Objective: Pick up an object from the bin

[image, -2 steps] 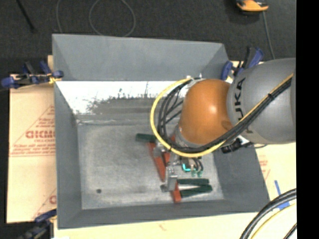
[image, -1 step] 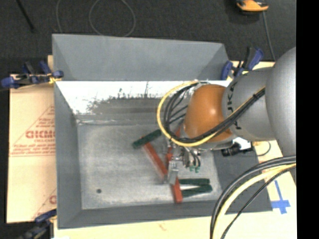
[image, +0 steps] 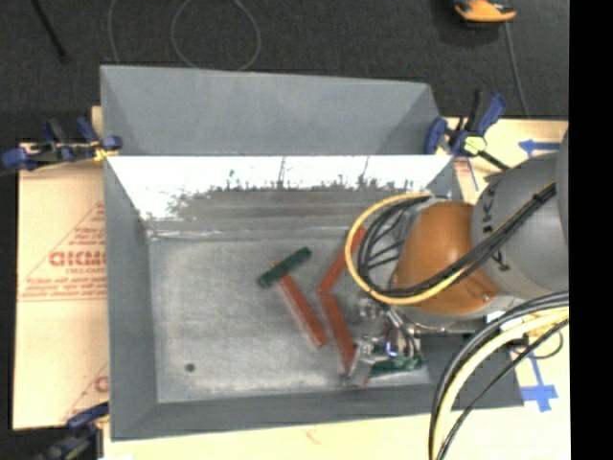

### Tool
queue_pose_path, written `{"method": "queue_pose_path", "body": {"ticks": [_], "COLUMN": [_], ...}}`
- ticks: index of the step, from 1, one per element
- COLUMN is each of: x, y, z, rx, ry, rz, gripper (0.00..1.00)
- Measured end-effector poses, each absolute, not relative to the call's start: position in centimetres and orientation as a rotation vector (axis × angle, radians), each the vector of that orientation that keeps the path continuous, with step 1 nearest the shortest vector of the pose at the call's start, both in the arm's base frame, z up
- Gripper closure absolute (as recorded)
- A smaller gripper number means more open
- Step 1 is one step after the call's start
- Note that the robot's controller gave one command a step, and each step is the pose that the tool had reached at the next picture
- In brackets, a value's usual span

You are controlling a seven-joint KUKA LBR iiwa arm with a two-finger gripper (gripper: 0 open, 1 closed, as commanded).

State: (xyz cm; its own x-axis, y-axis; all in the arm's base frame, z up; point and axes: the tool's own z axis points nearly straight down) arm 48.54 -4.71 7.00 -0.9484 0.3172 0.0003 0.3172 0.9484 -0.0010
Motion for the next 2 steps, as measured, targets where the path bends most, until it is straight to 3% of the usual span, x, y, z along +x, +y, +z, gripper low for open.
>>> {"method": "queue_pose_path", "body": {"ticks": [1,2], "x": [48.0,47.9], "y": [-5.1,-1.3], "z": [7.0,7.0], "rx": [-0.691,-0.931], "ry": [-3.063,-2.998], "rz": [-0.001,-0.001], "gripper": [0.0,0.0]}}
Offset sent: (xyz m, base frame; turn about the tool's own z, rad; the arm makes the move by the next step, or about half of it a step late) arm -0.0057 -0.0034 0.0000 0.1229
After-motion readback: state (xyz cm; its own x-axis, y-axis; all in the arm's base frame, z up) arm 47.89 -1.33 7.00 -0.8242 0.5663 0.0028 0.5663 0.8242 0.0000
